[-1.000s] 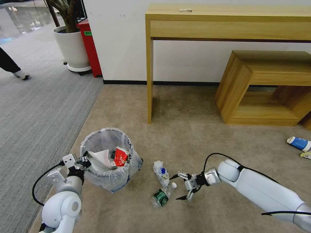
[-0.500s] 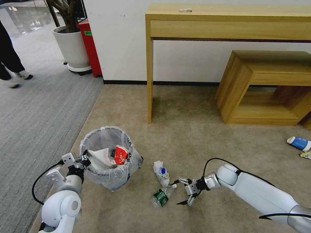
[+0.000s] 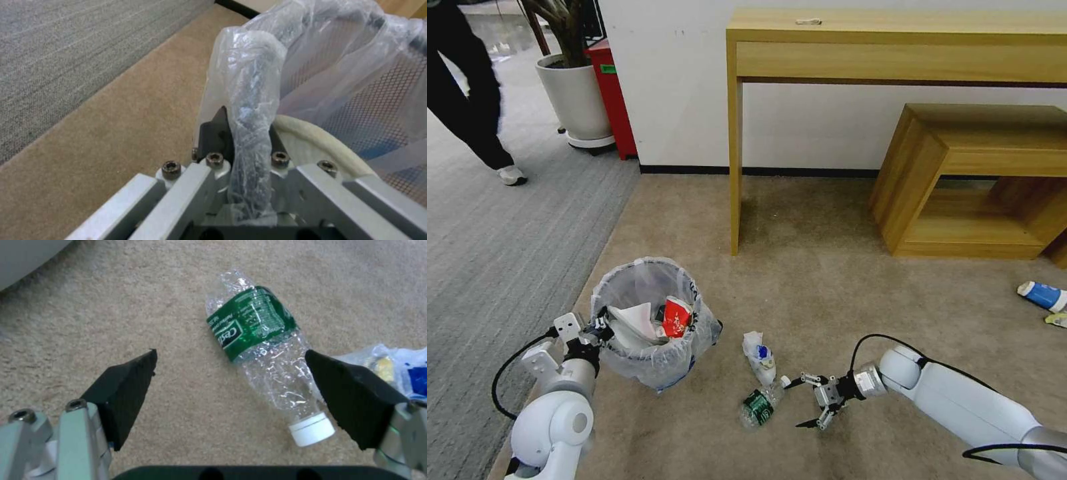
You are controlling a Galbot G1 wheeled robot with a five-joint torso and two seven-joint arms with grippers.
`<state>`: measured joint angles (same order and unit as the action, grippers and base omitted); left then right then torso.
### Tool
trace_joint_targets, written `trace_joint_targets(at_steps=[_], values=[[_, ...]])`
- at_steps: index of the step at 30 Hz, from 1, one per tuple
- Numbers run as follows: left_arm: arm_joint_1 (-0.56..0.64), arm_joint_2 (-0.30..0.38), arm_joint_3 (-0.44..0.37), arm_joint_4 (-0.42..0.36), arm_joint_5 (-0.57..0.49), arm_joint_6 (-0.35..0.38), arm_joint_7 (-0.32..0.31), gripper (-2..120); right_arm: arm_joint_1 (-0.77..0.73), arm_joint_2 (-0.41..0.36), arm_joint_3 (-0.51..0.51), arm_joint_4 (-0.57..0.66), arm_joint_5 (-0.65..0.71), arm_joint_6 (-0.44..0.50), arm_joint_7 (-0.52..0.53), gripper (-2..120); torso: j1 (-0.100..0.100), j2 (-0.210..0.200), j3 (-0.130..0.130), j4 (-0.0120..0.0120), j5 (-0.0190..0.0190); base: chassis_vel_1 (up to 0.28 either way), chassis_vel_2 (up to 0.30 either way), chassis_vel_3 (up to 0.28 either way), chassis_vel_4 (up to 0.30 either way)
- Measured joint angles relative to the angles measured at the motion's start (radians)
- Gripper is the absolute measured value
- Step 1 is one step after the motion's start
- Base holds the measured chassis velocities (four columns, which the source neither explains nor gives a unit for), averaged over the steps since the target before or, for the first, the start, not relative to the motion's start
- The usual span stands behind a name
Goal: Pick up the trash bin and place the garbage on the floor into it.
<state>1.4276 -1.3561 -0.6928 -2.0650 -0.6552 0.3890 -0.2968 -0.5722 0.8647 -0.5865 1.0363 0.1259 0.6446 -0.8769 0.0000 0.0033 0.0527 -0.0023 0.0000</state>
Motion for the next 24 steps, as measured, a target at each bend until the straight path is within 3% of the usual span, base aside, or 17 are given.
trace_joint_targets(at_steps=[24], values=[[0.006,0.005,0.001,-0.004,-0.010,0.001,-0.002,2,0.002,0.013,0.052,-0.098,0.025,0.020,-0.004,85,0.000,0.000,0.000,-0.0001,-0.0001,0.000,0.000,0.000,0.000]])
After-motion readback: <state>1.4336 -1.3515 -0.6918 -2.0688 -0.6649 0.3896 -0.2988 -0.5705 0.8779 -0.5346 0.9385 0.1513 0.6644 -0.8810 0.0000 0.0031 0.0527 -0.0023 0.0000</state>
